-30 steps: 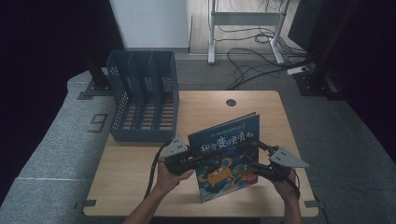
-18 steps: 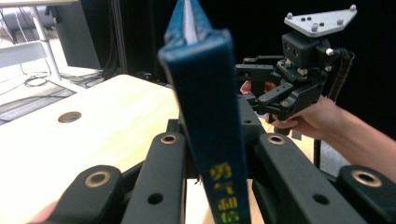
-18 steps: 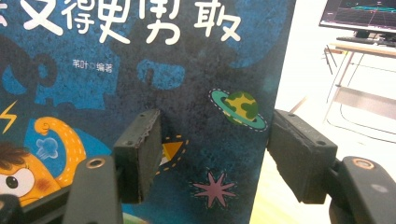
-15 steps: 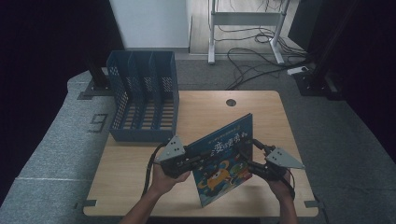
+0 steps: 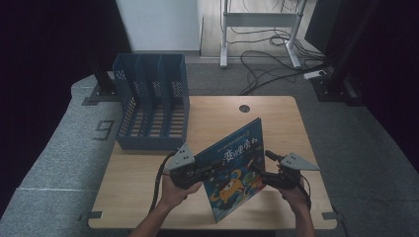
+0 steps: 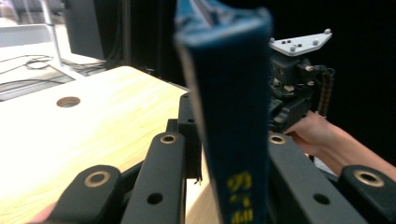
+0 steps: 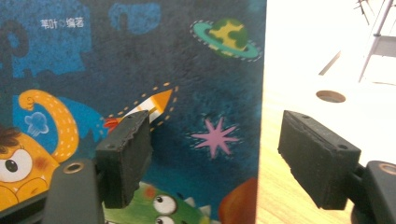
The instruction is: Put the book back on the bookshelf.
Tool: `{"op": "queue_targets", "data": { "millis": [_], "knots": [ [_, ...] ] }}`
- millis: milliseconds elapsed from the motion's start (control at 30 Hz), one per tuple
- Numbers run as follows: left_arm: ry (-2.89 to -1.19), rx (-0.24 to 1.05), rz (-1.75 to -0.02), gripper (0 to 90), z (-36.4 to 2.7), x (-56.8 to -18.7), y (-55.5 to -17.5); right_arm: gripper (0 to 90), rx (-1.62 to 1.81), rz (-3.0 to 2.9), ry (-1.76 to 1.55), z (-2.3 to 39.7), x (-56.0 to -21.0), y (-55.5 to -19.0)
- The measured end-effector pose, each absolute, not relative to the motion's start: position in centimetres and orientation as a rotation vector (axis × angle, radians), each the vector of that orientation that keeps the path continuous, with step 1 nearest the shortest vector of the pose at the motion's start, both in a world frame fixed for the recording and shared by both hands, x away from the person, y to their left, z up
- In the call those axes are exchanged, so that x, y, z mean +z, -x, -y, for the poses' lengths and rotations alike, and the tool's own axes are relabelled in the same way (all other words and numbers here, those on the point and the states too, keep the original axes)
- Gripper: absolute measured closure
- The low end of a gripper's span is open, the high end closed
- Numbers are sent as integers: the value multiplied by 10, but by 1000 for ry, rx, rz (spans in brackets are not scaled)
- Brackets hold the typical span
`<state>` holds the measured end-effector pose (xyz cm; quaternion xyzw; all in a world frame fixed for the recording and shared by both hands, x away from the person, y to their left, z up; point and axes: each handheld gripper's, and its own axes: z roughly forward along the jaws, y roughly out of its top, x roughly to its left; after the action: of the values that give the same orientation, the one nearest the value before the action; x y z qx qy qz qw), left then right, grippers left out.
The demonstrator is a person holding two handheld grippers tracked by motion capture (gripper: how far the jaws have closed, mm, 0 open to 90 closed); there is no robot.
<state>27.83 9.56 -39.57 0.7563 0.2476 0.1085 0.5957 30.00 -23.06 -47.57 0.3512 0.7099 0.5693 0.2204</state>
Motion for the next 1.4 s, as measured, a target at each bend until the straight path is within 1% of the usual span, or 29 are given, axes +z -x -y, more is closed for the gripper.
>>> {"op": "queue_targets", "data": {
  "millis": [167, 300, 433, 467, 667, 867, 933, 1067, 1133, 1300, 1400],
  "knots": [
    [-1751, 240, -596, 790, -97, -396, -283, 204, 1558, -2017, -946, 221, -476, -300],
    [-1733, 216, -604, 799, -100, -395, -289, 211, 1539, -2002, -950, 218, -476, -300],
    [-1705, 250, -596, 815, -105, -389, -288, 225, 1511, -1999, -965, 214, -478, -301],
    [-1706, 284, -601, 818, -109, -385, -288, 225, 1505, -2008, -973, 214, -479, -302],
    [-1702, 362, -622, 821, -122, -380, -288, 224, 1484, -2058, -981, 206, -482, -304],
    [-1697, 350, -590, 813, -127, -385, -280, 225, 1440, -2099, -1002, 199, -488, -308],
    [-1699, 371, -584, 808, -126, -388, -276, 226, 1426, -2113, -1009, 197, -491, -309],
    [-1734, 374, -574, 776, -119, -397, -275, 227, 1421, -2138, -999, 193, -493, -309],
    [-1745, 365, -571, 735, -114, -400, -275, 227, 1419, -2152, -987, 191, -494, -308],
    [-1709, 384, -587, 667, -111, -404, -274, 227, 1420, -2163, -979, 188, -495, -309],
    [-1689, 374, -597, 635, -110, -405, -275, 228, 1415, -2170, -976, 187, -495, -309]
  ]
}}
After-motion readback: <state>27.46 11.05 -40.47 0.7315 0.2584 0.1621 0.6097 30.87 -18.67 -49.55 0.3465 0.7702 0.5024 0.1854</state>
